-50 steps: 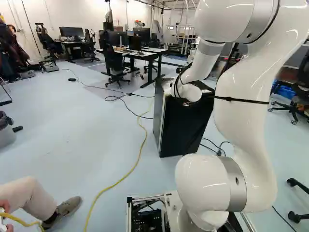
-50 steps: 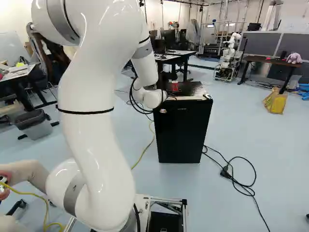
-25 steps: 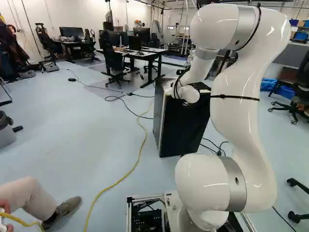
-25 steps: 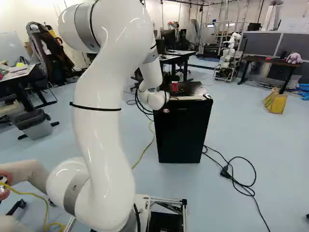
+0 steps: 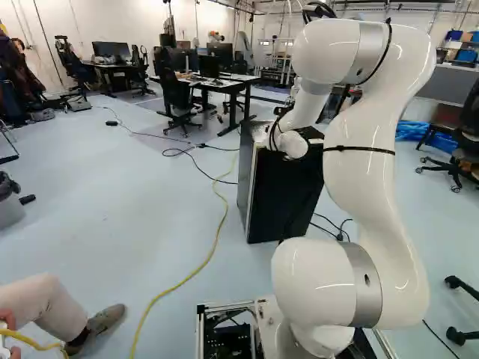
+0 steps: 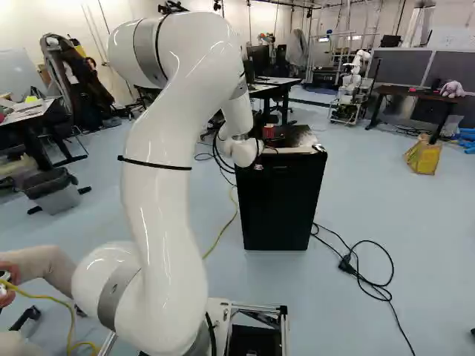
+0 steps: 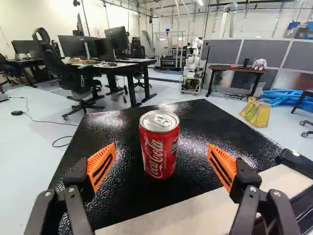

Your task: Grab a drink from the fridge

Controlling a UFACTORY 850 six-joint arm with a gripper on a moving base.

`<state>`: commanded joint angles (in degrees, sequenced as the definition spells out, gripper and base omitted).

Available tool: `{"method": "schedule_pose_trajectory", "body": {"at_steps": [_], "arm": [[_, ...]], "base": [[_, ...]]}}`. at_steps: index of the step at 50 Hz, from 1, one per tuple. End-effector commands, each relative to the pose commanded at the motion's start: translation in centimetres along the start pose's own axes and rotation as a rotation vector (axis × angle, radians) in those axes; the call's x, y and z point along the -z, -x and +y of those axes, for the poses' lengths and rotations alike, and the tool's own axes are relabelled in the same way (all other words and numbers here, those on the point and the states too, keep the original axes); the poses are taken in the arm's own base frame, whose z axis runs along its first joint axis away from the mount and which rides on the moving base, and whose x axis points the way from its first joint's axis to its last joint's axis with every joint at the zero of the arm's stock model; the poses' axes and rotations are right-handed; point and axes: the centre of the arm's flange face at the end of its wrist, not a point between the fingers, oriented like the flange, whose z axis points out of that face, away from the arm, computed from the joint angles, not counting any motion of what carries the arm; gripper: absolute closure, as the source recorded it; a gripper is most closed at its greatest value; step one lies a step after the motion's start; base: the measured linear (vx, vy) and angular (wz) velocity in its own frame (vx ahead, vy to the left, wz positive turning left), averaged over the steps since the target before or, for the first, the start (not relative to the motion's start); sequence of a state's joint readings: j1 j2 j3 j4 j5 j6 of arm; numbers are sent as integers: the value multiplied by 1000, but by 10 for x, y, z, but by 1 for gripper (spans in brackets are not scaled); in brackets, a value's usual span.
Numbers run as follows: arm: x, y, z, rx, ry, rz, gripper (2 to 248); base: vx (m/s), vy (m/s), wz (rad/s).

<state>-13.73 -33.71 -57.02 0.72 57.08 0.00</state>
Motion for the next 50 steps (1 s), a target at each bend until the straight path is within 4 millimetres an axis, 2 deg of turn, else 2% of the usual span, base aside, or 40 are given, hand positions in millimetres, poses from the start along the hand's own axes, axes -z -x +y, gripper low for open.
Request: {"method": "schedule_pose_trajectory", "body": {"at_steps": [14, 15, 19, 20, 25, 26, 30, 31, 35, 36, 50], "arm": [[0, 0, 0, 0, 0, 0, 3], [0, 0, 0, 0, 0, 0, 17], [0, 0, 0, 0, 0, 0, 17], [0, 0, 0, 0, 0, 0, 55], [0, 0, 0, 0, 0, 0, 55], [0, 0, 0, 0, 0, 0, 93], [0, 0, 0, 0, 0, 0, 93], [0, 0, 0, 0, 0, 0, 131], [0, 0, 0, 0, 0, 0, 131], [0, 0, 0, 0, 0, 0, 159], [0, 0, 0, 0, 0, 1, 163]], "base": [[0, 0, 0], [0, 0, 0], [0, 0, 0], [0, 0, 0], [0, 0, 0], [0, 0, 0], [0, 0, 0], [0, 0, 0], [0, 0, 0], [0, 0, 0], [0, 0, 0]]}}
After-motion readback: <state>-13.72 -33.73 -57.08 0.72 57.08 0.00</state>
